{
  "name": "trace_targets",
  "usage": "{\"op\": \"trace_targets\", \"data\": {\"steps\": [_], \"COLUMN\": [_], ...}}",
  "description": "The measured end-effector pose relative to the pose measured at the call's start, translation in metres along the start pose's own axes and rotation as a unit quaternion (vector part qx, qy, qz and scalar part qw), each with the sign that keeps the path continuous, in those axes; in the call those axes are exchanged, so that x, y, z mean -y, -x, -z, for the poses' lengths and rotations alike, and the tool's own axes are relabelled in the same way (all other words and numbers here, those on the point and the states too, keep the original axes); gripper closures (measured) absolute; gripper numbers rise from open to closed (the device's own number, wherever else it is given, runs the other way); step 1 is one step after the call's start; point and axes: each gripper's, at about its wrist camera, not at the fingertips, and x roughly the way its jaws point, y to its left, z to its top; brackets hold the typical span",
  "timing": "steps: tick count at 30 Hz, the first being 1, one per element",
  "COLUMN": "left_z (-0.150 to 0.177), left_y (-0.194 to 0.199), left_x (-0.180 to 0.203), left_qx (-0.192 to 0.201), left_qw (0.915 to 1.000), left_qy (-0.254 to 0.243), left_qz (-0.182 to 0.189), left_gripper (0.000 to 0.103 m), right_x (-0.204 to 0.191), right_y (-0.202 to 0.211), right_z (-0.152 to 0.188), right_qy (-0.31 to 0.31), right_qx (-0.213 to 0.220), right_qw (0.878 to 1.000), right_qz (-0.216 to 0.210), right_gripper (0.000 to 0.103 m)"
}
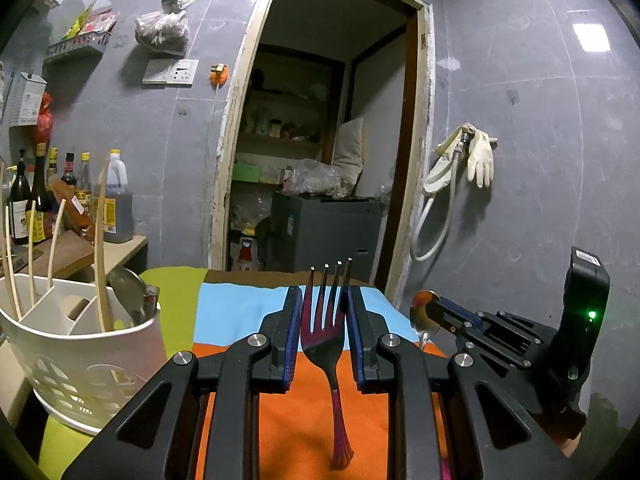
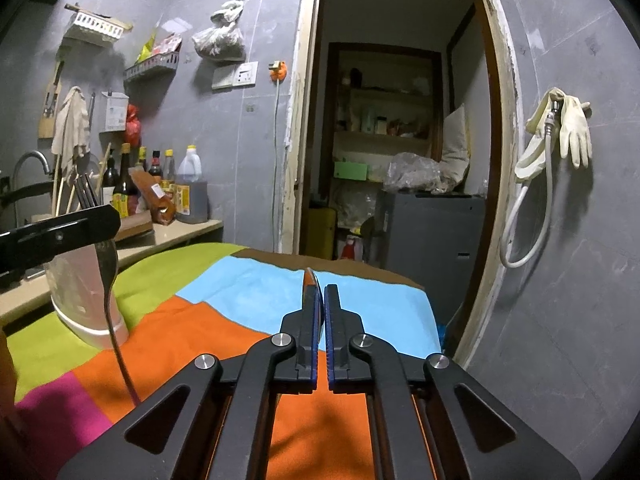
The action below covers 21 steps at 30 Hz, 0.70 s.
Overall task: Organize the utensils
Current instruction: 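Carry the fork and spoon over the white caddy with both tools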
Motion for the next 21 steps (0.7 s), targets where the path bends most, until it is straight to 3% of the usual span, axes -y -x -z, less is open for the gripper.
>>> {"op": "trace_targets", "data": {"steps": [12,21], "left_z": [-0.017,-0.041], "left_y": [0.015,0.040], "left_x": [-0.008,-0.038], "left_qx": [0.018,0.023], "left_qw": [0.9996,0.9977], "left_qy": [0.017,0.041], "left_qz": [-0.010,-0.048], "left_gripper": [0.085,0.085], "right_x": [-0.011,-0.036], "right_y": [0.008,0.013], "right_z": [-0.013,-0.044], "right_qy": [0.008,0.018], "right_qx": [0.023,0.053], "right_qw": [1.000,0.998], "right_qz": [-0.003,-0.030], "right_gripper": [0.102,0.102]}}
